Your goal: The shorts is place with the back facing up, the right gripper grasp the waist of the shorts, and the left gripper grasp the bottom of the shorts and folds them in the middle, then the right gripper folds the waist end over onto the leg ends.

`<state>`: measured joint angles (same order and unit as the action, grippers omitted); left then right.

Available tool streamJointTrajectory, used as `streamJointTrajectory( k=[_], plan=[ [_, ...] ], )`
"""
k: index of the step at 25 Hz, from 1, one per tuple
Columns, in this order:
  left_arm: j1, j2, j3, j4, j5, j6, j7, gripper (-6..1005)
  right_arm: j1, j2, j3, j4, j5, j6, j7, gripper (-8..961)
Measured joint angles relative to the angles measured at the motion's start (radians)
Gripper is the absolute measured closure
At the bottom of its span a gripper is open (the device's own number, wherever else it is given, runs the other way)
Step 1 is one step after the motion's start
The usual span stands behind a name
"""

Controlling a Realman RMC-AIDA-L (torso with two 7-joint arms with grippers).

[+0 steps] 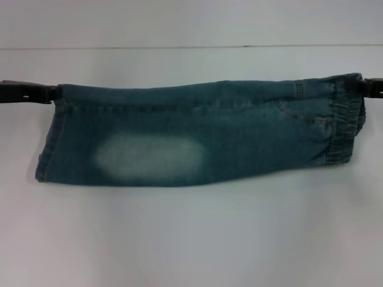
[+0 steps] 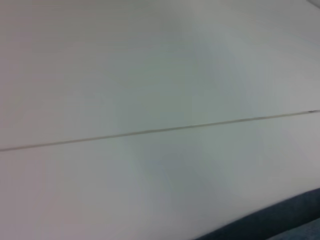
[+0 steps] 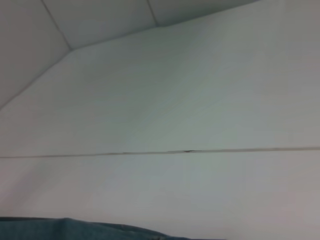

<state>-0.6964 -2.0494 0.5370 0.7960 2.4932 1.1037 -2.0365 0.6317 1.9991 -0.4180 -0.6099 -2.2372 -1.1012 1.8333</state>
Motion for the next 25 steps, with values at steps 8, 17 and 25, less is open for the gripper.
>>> streamJointTrajectory(
  k=[8,17,25],
  plan=[
    [0.014,-0.06,0.049,0.0,0.011,-0.127,-0.002,918,0.0,0.008,-0.024,0.015,-0.001,0.032,0.0,870],
    [0.046,-0.113,0.138,0.047,0.033,-0.256,-0.031,895,0.0,0.009,-0.033,0.008,0.002,0.0,0.001,626],
    [0.05,-0.113,0.145,0.055,0.032,-0.278,-0.053,442,-0.005,0.009,-0.035,0.002,-0.002,-0.005,0.045,449]
  ],
)
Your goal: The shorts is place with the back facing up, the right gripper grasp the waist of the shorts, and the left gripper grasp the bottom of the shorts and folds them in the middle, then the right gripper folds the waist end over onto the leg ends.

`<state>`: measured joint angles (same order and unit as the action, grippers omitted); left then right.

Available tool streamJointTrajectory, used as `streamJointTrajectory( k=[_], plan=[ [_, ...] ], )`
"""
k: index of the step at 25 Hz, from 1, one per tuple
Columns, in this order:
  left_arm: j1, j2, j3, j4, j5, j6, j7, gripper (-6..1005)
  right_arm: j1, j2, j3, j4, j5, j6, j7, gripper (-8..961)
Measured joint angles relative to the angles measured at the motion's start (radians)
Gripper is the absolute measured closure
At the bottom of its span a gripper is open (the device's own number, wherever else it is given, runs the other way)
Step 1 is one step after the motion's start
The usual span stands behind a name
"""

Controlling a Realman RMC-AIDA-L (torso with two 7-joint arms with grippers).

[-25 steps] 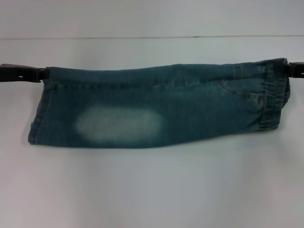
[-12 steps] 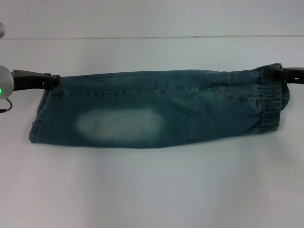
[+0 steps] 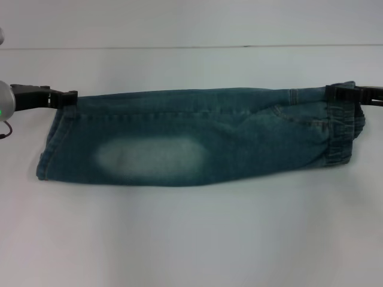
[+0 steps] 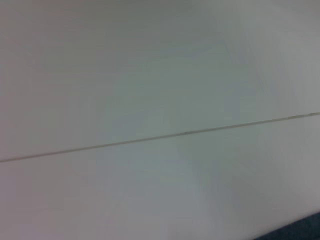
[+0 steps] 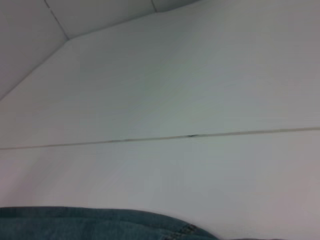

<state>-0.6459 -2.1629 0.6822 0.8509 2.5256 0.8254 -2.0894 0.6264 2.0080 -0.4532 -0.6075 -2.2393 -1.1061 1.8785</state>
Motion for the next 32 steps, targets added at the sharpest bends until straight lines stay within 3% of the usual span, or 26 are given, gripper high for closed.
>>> streamJointTrajectory(
  k=[5,7,14,19,32],
  plan=[
    [0.001,0.0,0.001,0.01,-0.005,0.007,0.0,205,-0.018,-0.001,0.005,-0.005,0.002,-0.001,0.021,280],
    [0.001,0.0,0.0,0.019,-0.006,0.019,-0.002,181,-0.029,0.002,0.01,-0.014,0.004,-0.001,0.024,197],
    [0.003,0.0,-0.002,0.062,-0.02,0.079,-0.03,95,-0.08,0.025,0.012,-0.084,0.036,-0.023,0.031,192],
    [0.008,0.0,0.0,0.097,-0.056,0.133,-0.032,73,-0.117,0.025,0.012,-0.093,0.076,-0.059,0.023,193],
    [0.007,0.008,-0.009,0.218,-0.202,0.553,-0.031,73,-0.243,0.009,0.025,-0.093,0.144,-0.256,-0.031,194]
  ],
)
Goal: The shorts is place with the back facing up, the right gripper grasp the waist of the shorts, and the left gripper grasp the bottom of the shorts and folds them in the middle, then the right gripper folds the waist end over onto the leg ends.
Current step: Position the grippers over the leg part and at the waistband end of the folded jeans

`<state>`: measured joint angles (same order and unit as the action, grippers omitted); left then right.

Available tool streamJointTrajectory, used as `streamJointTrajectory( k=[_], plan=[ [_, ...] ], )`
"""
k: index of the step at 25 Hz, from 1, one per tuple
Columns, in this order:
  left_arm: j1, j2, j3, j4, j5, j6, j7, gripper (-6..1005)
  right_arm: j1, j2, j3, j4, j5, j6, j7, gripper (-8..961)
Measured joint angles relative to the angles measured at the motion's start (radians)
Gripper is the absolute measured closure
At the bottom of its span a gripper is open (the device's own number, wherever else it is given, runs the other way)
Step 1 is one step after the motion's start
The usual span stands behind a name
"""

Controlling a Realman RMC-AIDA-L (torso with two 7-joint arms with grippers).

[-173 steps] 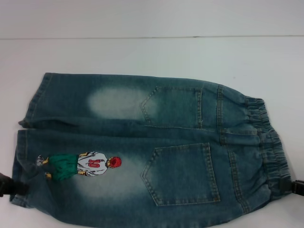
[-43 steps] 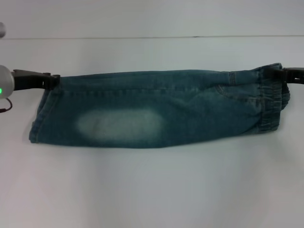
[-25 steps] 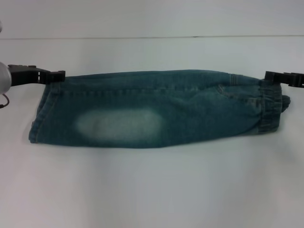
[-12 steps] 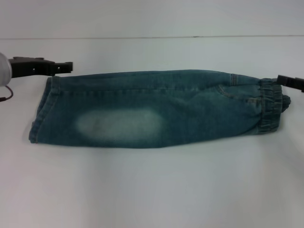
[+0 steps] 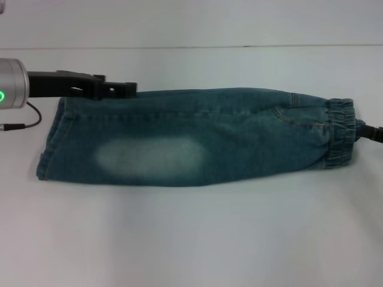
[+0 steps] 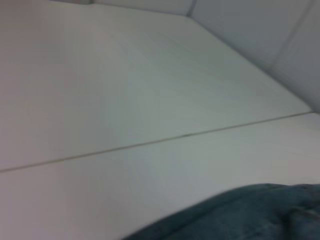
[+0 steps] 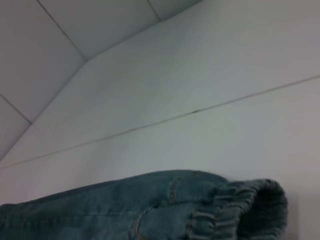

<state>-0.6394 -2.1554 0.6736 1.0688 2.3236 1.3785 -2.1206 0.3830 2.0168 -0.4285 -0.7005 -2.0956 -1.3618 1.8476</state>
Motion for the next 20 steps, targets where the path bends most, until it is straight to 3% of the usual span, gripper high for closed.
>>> streamJointTrajectory(
  k=[10,20],
  plan=[
    [0.005,0.002,0.0,-0.009,-0.097,0.111,0.006,71,-0.036,0.0,0.023,0.005,-0.004,-0.027,-0.053,195],
    [-0.014,0.001,0.005,-0.06,-0.132,0.125,0.003,76,-0.005,-0.026,0.015,0.013,-0.014,0.003,-0.065,196]
  ],
)
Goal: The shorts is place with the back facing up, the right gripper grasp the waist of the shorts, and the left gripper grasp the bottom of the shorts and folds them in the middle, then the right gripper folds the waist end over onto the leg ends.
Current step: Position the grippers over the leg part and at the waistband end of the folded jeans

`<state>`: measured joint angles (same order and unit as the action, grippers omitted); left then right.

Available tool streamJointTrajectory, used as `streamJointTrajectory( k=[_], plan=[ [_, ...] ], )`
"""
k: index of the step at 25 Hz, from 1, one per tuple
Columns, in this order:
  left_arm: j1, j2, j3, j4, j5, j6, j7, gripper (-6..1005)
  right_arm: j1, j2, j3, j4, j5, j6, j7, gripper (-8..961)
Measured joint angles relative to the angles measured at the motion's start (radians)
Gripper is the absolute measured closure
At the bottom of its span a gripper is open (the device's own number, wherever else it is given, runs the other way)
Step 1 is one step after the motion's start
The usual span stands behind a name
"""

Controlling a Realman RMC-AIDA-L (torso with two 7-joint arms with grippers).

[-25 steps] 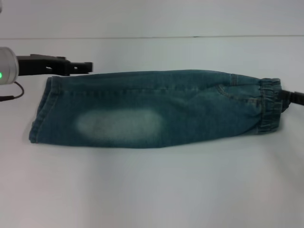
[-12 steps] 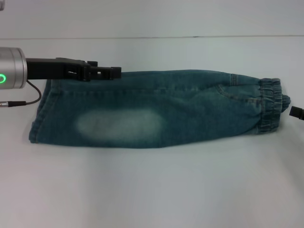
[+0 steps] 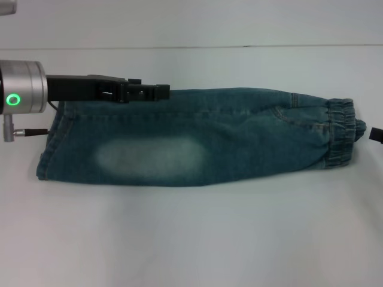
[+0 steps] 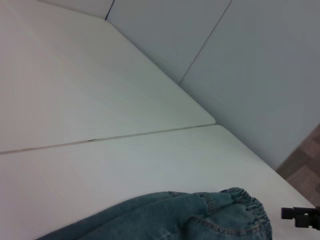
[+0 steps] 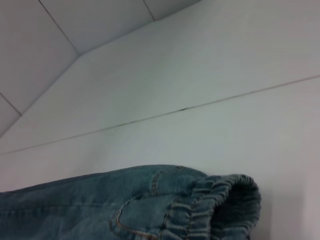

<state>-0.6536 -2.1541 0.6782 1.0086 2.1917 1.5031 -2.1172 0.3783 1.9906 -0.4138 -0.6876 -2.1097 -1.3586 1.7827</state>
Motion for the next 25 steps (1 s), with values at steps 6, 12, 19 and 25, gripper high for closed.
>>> streamJointTrajectory(
  k=[6,12,19,25],
  plan=[
    [-0.014,-0.006,0.001,-0.008,-0.004,0.002,-0.002,76,0.046,0.007,-0.003,0.024,-0.061,0.058,-0.004,197],
    [-0.018,-0.004,0.001,-0.024,-0.026,-0.001,-0.003,76,0.084,0.002,-0.017,0.077,-0.092,0.107,-0.031,199],
    [-0.027,-0.003,-0.001,-0.024,-0.026,0.0,-0.007,75,0.106,0.0,-0.028,0.078,-0.095,0.122,-0.035,201],
    [-0.03,-0.002,0.002,-0.024,-0.026,0.0,-0.012,75,0.119,-0.001,-0.045,0.081,-0.096,0.132,-0.036,202]
  ],
)
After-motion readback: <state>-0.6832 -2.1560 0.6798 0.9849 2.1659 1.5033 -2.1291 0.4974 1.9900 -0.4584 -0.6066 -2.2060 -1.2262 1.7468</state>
